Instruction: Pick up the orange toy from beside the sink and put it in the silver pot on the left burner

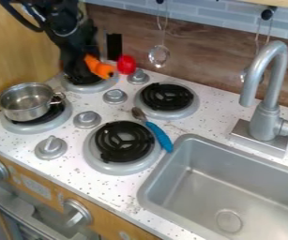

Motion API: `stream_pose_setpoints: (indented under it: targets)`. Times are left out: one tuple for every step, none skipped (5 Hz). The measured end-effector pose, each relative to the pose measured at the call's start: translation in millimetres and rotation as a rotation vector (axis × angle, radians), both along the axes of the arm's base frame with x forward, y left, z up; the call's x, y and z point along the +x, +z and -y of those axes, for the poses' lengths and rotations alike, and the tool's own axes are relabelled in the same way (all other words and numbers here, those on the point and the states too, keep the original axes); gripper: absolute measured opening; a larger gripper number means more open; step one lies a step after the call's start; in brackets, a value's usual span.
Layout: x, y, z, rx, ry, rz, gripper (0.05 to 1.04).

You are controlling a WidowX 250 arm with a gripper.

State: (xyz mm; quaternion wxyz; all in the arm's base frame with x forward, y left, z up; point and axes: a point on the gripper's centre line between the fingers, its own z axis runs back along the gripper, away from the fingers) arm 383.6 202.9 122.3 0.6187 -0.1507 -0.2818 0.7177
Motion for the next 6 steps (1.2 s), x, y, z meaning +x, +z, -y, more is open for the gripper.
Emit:
stream_pose_setpoints:
  targets:
    - [-11,13.6,-18,0.011,0.070,0.035,0.544]
    - [-30,14.7,-43,0.023,0.170,0.017,0.544]
    - [-53,11.3,-69,0.030,0.268,-0.007,0.544]
    - [-73,8.0,-85,0.010,0.339,-0.038,0.544]
    - [-82,0.2,-93,-0.014,0.370,-0.109,0.544]
    - [-84,-16.8,-96,-0.053,0.369,-0.172,0.544]
